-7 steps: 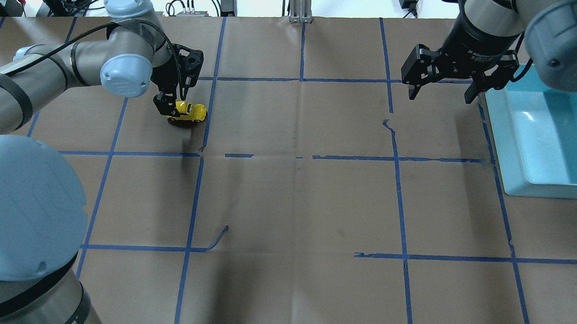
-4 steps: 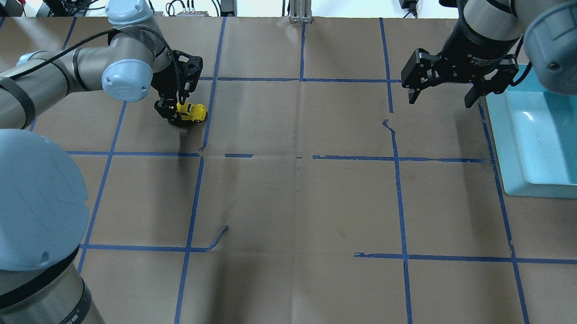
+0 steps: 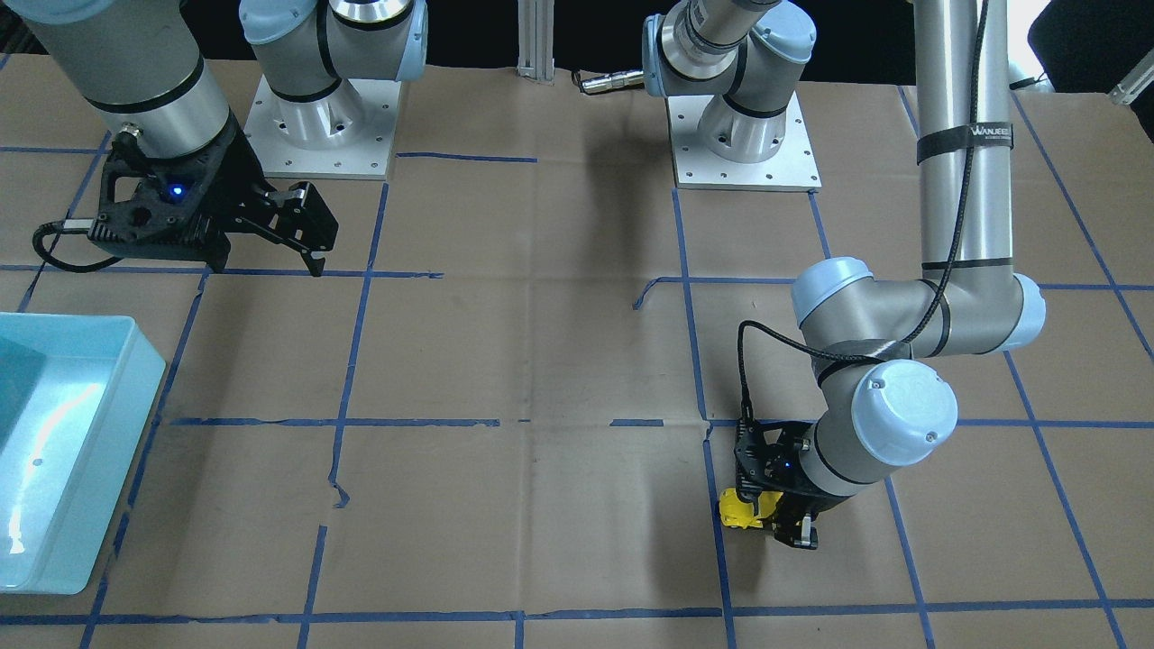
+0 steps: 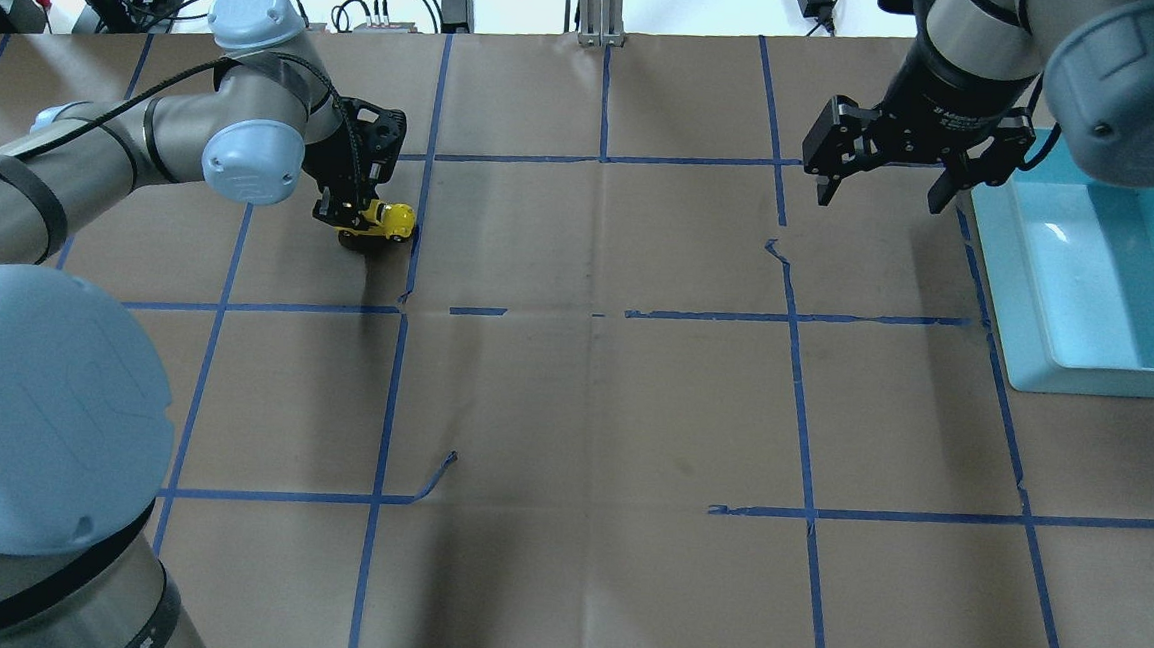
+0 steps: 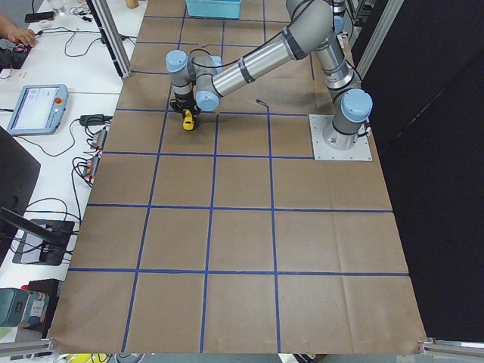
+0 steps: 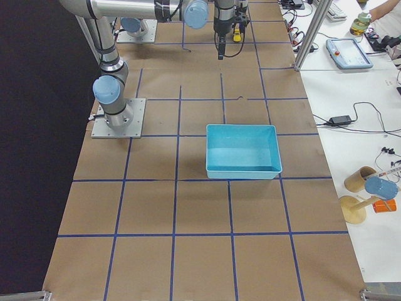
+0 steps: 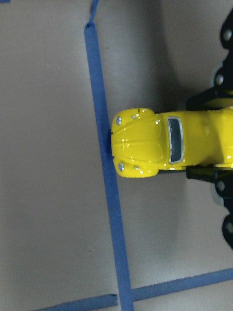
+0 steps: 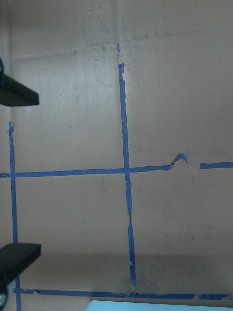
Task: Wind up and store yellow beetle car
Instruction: 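Close the left gripper on the yellow car, pressing it to the table, then pull the pressed car back toward the robot with the left gripper, then open and raise the left gripper, releasing the car to roll, then move the right gripper down over the rolled yellow car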
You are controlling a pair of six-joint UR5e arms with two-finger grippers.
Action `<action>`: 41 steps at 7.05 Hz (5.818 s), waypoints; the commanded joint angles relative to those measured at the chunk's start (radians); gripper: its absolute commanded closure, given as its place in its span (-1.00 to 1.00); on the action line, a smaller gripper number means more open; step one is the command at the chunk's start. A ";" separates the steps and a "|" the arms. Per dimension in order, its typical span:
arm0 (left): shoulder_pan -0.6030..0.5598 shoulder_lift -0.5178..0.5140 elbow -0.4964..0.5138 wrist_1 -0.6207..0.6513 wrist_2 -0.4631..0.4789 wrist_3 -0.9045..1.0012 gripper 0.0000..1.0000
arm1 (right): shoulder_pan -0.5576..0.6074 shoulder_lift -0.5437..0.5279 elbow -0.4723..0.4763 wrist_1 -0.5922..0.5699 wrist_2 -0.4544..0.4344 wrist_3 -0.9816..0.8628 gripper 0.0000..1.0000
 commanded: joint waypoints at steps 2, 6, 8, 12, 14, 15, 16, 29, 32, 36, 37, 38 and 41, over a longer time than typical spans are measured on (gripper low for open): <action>-0.008 0.006 -0.001 0.000 -0.058 0.002 1.00 | 0.000 -0.005 0.004 0.014 -0.006 0.000 -1.00; 0.001 -0.009 0.000 0.000 -0.048 -0.001 1.00 | 0.003 -0.008 0.007 0.019 -0.003 -0.001 -1.00; 0.004 -0.014 -0.001 0.001 -0.048 0.000 1.00 | 0.003 -0.010 0.007 0.017 0.000 -0.001 -1.00; 0.005 -0.018 -0.001 0.001 -0.031 0.000 0.99 | 0.003 -0.005 0.007 0.007 0.001 0.000 -1.00; 0.011 -0.018 -0.001 0.001 -0.029 0.004 0.99 | 0.003 0.006 0.007 0.002 0.010 -0.001 -1.00; 0.028 -0.018 -0.003 0.001 -0.031 0.008 0.99 | 0.005 0.007 0.001 -0.001 0.010 -0.001 -1.00; 0.041 -0.018 -0.001 0.001 -0.031 0.008 0.99 | 0.003 0.019 0.000 0.003 0.004 -0.001 -1.00; 0.070 0.062 0.005 -0.034 -0.037 -0.042 -0.97 | 0.011 0.007 -0.002 0.004 0.017 0.014 -1.00; -0.062 0.317 0.025 -0.303 -0.029 -0.528 -0.97 | 0.011 0.010 -0.003 0.004 0.017 0.014 -1.00; -0.113 0.523 0.012 -0.449 0.103 -1.406 -0.98 | 0.006 0.006 0.001 0.004 0.015 -0.029 -1.00; -0.110 0.531 0.029 -0.475 0.104 -1.576 -0.98 | 0.006 0.006 0.007 0.005 0.009 -0.131 -1.00; -0.111 0.538 0.032 -0.476 0.103 -1.747 -0.98 | 0.005 0.006 0.007 0.005 0.010 -0.279 -1.00; -0.110 0.567 0.009 -0.474 0.033 -1.776 -0.98 | 0.006 0.006 0.006 0.004 0.013 -0.637 -1.00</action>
